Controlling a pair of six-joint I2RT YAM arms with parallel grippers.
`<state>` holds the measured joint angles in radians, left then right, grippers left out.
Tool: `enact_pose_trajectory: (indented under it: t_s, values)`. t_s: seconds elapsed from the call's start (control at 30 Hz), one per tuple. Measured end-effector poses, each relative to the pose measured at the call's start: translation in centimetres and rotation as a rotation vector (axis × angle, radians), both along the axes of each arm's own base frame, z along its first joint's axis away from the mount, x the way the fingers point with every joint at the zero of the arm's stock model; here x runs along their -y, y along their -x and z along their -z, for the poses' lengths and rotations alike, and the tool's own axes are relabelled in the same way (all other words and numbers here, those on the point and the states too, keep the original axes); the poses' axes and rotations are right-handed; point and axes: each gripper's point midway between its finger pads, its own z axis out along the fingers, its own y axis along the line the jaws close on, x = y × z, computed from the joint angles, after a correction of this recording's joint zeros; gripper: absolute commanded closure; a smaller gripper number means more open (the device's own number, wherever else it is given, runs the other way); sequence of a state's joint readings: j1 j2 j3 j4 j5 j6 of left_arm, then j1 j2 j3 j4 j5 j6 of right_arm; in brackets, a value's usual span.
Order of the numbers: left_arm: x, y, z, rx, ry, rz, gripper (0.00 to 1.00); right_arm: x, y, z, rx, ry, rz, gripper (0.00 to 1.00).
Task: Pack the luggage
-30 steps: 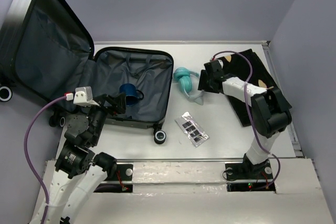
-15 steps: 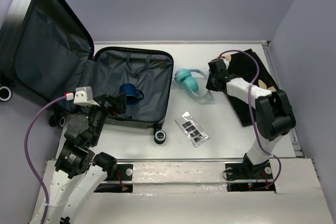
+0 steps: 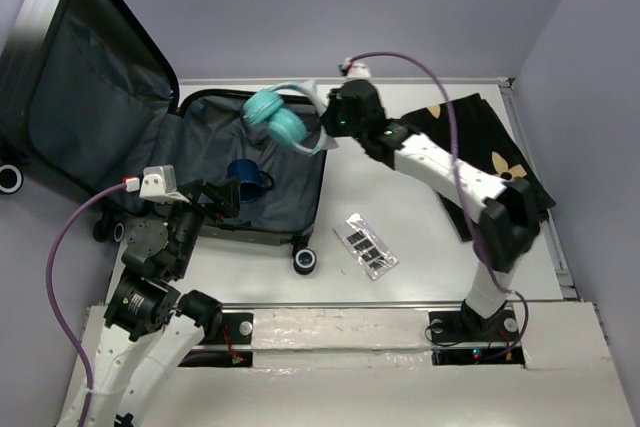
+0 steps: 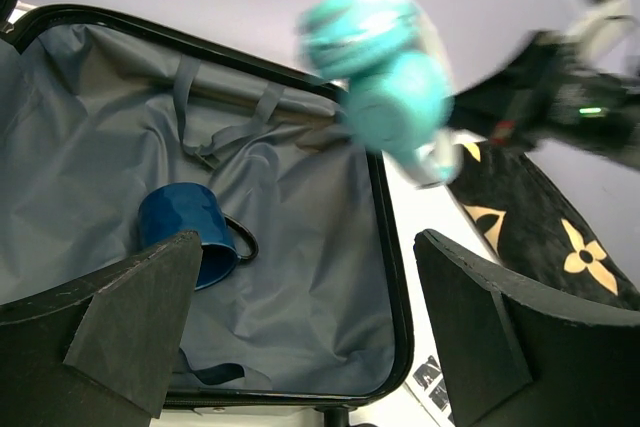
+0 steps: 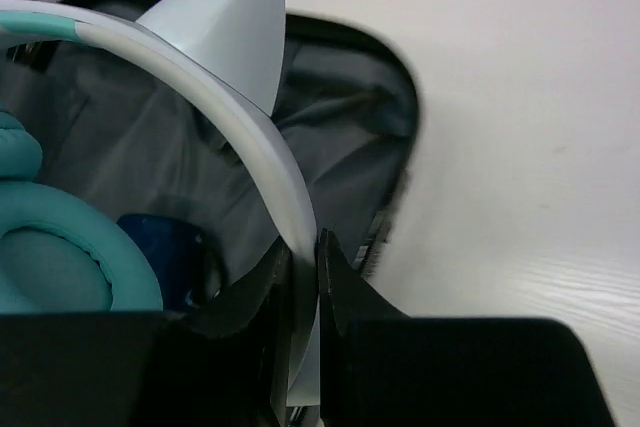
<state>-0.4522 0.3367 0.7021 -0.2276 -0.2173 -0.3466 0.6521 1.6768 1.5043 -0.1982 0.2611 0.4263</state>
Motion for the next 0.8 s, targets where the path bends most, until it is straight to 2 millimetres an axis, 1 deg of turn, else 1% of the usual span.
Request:
enact_pose_trajectory:
  t_s: [0.03,0.1,0.17,0.2,0.23,0.27,0.3,0.33,0.37,0.4,0.43,0.47,0.53,0.6,0.63,0.67,0.7,0.73,0.77,0.8]
  values:
    - [-0.1,0.0,0.0,0.000,0.000,-0.003,0.01,-2.9,-0.5,0.8,-0.008,0.001,-0.045,0.93]
    - [-0.1,0.0,0.0,0.001,0.000,-0.005,0.01,-7.2,-1.1,3.2,-0.038,0.022,-0.111,0.93]
    - [-0.2,0.0,-0.1,0.003,0.002,-0.009,0.01,-11.2,-1.8,5.7,-0.071,0.045,-0.169,0.93]
    - [-0.3,0.1,-0.1,0.006,0.003,-0.010,0.01,-12.3,-2.1,6.2,-0.078,0.046,-0.183,0.93]
    - [-0.3,0.1,-0.2,0.009,0.005,-0.011,0.01,-14.3,-2.6,7.9,-0.091,0.052,-0.209,0.93]
    - [-0.4,0.1,-0.2,0.011,0.005,-0.013,0.01,-15.4,-2.9,8.9,-0.109,0.058,-0.217,0.87]
    - [-0.4,0.2,-0.3,0.013,0.006,-0.012,0.01,-16.5,-3.5,9.6,-0.111,0.047,-0.228,0.78]
    - [-0.4,0.2,-0.3,0.013,0.006,-0.012,0.01,-17.2,-3.9,10.0,-0.116,0.041,-0.232,0.67]
    - [-0.4,0.2,-0.3,0.013,0.007,-0.012,0.01,-17.8,-4.4,11.2,-0.133,0.038,-0.229,0.48]
    - [-0.4,0.2,-0.3,0.013,0.006,-0.012,0.01,-18.0,-4.8,11.6,-0.141,0.031,-0.226,0.41]
    - [-0.4,0.2,-0.3,0.013,0.006,-0.012,0.01,-18.2,-5.0,11.8,-0.149,0.017,-0.225,0.36]
    - [-0.4,0.2,-0.3,0.013,0.006,-0.012,0.01,-18.2,-5.2,11.8,-0.150,0.014,-0.226,0.29]
    - [-0.4,0.2,-0.3,0.013,0.006,-0.011,0.01,-18.1,-5.3,11.2,-0.146,0.003,-0.225,0.27]
    - [-0.4,0.2,-0.3,0.015,0.007,-0.010,0.01,-17.5,-5.2,9.8,-0.132,-0.002,-0.223,0.28]
    - [-0.4,0.3,-0.4,0.017,0.008,-0.009,0.01,-16.7,-4.8,9.0,-0.126,0.006,-0.224,0.34]
    - [-0.4,0.3,-0.4,0.018,0.008,-0.009,0.01,-16.0,-4.3,8.6,-0.127,0.019,-0.225,0.36]
    - [-0.4,0.3,-0.5,0.020,0.010,-0.008,0.01,-14.9,-3.5,7.5,-0.118,0.033,-0.226,0.39]
    - [-0.4,0.4,-0.5,0.021,0.010,-0.008,0.01,-13.8,-2.6,6.8,-0.113,0.048,-0.227,0.42]
    - [-0.3,0.4,-0.5,0.021,0.010,-0.006,0.01,-11.9,-0.9,6.0,-0.116,0.073,-0.227,0.46]
    - [-0.3,0.4,-0.5,0.022,0.011,-0.005,0.01,-10.4,0.3,5.2,-0.110,0.086,-0.224,0.46]
